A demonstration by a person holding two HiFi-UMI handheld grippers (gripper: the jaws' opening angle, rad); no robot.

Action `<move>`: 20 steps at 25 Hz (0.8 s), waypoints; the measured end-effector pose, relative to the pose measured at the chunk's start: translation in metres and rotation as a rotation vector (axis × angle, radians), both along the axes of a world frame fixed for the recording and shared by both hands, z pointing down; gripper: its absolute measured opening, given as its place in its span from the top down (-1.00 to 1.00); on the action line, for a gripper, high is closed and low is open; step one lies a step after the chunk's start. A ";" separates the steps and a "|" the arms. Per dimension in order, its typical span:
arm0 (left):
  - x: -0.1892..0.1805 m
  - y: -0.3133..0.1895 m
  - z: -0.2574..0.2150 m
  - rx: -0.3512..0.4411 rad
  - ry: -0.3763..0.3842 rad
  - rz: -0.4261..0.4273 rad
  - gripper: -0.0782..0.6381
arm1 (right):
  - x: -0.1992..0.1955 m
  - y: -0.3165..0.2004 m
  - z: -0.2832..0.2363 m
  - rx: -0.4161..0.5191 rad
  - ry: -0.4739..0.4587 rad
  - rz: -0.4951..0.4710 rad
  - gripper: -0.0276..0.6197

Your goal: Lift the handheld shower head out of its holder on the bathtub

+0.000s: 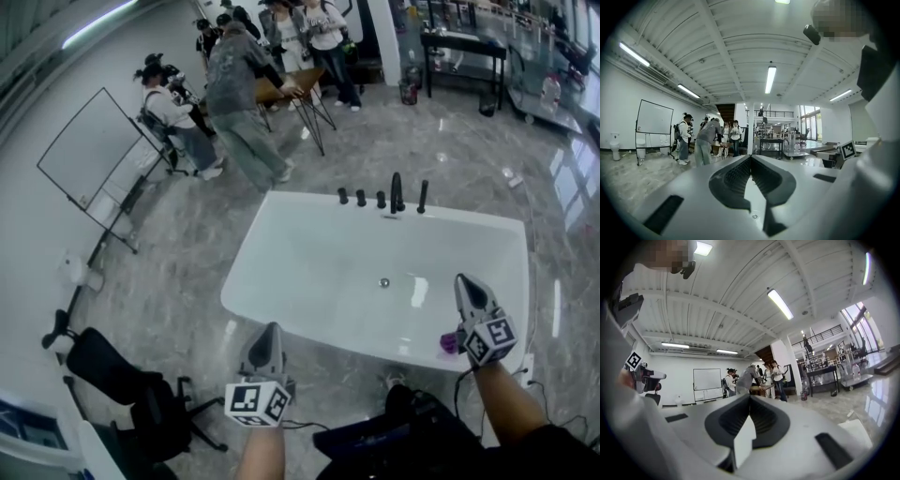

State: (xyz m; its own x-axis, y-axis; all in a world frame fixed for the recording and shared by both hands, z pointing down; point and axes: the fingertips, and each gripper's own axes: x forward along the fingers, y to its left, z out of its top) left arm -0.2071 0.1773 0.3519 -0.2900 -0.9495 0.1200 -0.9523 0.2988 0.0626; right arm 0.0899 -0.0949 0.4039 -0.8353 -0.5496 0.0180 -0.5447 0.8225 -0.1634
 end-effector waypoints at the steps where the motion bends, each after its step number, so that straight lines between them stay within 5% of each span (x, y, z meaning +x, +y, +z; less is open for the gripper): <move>1: -0.005 -0.008 -0.005 -0.006 -0.002 -0.005 0.76 | -0.007 -0.009 -0.001 -0.004 -0.008 -0.001 0.90; 7: -0.031 -0.067 -0.014 -0.029 -0.059 0.007 0.76 | -0.041 -0.056 0.017 -0.027 -0.045 -0.016 0.90; 20: -0.044 -0.158 -0.015 -0.004 -0.073 0.078 0.76 | -0.042 -0.117 0.043 -0.047 0.019 0.020 0.90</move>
State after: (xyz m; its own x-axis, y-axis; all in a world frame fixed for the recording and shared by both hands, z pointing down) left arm -0.2512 0.0190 0.3373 -0.2234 -0.9690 0.1053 -0.9746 0.2237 -0.0091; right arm 0.0481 -0.2116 0.4474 -0.8236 -0.5639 0.0598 -0.5640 0.8034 -0.1909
